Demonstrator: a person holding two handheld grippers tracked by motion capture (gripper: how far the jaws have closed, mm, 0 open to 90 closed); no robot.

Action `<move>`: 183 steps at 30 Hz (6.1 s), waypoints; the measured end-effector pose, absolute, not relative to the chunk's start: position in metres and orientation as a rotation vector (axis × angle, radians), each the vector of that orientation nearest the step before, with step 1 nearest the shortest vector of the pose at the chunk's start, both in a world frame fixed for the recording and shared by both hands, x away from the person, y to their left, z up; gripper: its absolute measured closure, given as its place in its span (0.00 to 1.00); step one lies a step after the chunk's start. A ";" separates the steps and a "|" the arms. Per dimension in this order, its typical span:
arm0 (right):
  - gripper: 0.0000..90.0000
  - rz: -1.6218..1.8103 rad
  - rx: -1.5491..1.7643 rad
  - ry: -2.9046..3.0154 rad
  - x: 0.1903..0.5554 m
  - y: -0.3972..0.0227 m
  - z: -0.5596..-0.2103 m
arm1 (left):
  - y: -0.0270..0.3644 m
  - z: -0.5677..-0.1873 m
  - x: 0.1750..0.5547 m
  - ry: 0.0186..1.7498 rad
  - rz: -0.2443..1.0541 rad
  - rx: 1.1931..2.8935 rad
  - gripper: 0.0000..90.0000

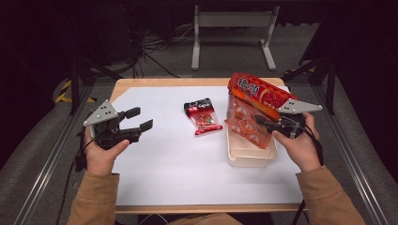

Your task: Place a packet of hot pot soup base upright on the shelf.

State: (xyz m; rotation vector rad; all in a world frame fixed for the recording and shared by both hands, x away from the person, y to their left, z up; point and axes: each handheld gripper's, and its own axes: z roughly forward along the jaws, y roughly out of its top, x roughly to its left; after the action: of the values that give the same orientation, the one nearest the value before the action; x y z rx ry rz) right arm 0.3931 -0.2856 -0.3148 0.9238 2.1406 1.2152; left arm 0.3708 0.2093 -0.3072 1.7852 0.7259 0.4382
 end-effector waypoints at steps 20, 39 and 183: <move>0.77 1.178 0.895 2.222 0.405 -0.274 -0.350 | 0.211 -0.311 0.375 0.720 0.435 1.757 0.35; 0.65 1.329 0.937 2.162 0.399 -0.302 -0.361 | 0.192 -0.336 0.392 0.761 0.386 1.771 0.13; 0.38 1.368 0.981 2.130 0.369 -0.367 -0.338 | 0.047 -0.452 0.497 1.002 0.206 2.045 0.96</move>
State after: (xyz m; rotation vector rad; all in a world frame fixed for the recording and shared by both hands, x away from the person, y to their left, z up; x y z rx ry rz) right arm 0.3688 -0.3668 -0.3380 0.9808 2.1299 1.3677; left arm 0.4972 0.0475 -0.4524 2.0448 1.0017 0.2059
